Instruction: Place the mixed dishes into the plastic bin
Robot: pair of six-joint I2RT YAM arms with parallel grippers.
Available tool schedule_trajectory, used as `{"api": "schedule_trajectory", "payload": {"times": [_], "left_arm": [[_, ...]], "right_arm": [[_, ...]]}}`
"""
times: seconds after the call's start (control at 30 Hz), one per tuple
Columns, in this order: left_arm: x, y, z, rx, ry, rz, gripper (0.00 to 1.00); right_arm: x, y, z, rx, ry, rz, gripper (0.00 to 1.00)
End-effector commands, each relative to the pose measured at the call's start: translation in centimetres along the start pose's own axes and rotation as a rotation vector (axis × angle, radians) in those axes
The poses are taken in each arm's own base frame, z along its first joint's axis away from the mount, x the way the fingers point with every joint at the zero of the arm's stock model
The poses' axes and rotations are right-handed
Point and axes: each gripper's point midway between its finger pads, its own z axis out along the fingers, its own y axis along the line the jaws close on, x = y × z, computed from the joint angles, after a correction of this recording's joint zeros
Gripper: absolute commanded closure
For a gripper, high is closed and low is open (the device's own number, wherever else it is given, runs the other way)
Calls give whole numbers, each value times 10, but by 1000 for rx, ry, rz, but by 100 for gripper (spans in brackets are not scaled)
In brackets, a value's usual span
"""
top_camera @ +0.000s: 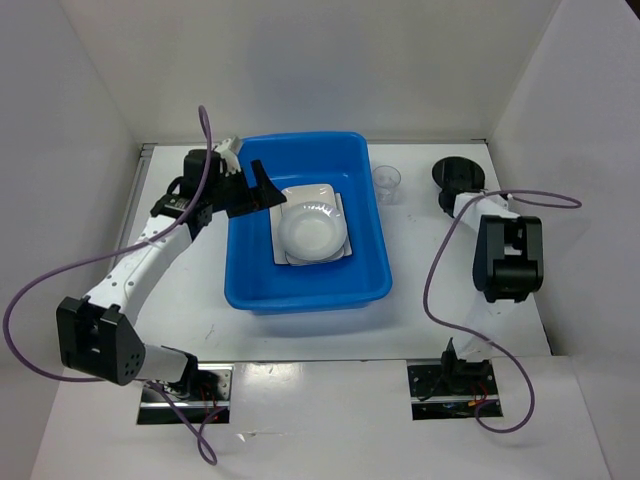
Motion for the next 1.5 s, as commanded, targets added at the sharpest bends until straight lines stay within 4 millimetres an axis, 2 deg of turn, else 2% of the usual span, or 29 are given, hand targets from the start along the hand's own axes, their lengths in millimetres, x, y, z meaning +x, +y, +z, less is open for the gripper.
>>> {"api": "schedule_trajectory", "payload": {"times": [0.0, 0.03, 0.13, 0.17, 0.2, 0.23, 0.27, 0.3, 0.37, 0.4, 0.43, 0.47, 0.57, 0.6, 0.7, 0.8, 0.87, 0.9, 0.93, 0.97, 1.07, 1.17, 1.2, 1.23, 1.33, 1.47], "left_arm": [[-6, -16, -10, 60, -39, -2, 1], [-6, -16, -10, 60, -39, -2, 1], [-4, -15, -12, 60, -39, -2, 1], [-4, -15, -12, 60, -39, -2, 1], [-1, -12, -11, 55, -31, -5, 1], [-1, -13, -12, 60, -39, -2, 1], [-1, -13, -12, 60, -39, -2, 1], [-1, -14, -14, 66, -49, 3, 1], [0, -15, -16, 67, -50, -6, 1], [2, -14, -18, 68, -51, -6, 1], [-2, -16, -21, 70, -72, 1, 1], [1, -14, -19, 65, -65, -2, 1], [-2, -14, -25, 54, -89, -7, 1], [-4, -16, -30, 61, -101, 8, 1], [-6, -17, -38, 48, -122, 20, 1], [-6, -17, -44, 47, -139, 34, 1], [-4, -16, -45, 46, -137, 34, 1], [-1, -14, -46, 45, -135, 33, 1], [-1, -18, -49, 57, -137, 28, 1], [4, -14, -47, 50, -125, 23, 1], [11, -13, -49, 56, -116, 12, 1], [14, -12, -50, 56, -114, 3, 1], [12, -17, -53, 73, -123, -1, 1], [15, -14, -51, 68, -116, -4, 1], [18, -13, -52, 67, -113, -15, 1], [21, -10, -50, 62, -105, -18, 1]], "right_arm": [[-21, 56, -47, -199, -47, 100, 100], [-33, 68, -60, -240, -58, 125, 100], [-24, 87, -98, -345, -17, 92, 100], [-31, 102, -124, -410, -1, 115, 100], [-18, 98, -142, -449, 28, 59, 100], [-14, 111, -165, -526, 73, 64, 100], [-20, 121, -194, -592, 100, 69, 100], [-14, 119, -209, -622, 118, 6, 100], [11, 119, -249, -701, 242, -77, 100], [12, 122, -268, -737, 288, -98, 100], [25, 118, -283, -759, 340, -159, 100], [37, 104, -284, -729, 380, -235, 100], [62, 83, -309, -751, 496, -383, 100], [72, 68, -312, -730, 547, -444, 100], [87, 47, -328, -729, 632, -566, 100], [111, 26, -338, -709, 744, -692, 100], [127, 1, -334, -631, 817, -772, 100], [130, -2, -335, -626, 835, -797, 100], [136, -19, -334, -581, 875, -840, 100], [142, -26, -330, -562, 891, -854, 100], [145, -36, -332, -533, 914, -884, 100], [154, -47, -323, -484, 930, -942, 100], [161, -58, -317, -447, 946, -965, 100], [166, -59, -320, -450, 962, -972, 100], [177, -73, -313, -407, 972, -1006, 100], [189, -79, -314, -389, 978, -1037, 100]]}}
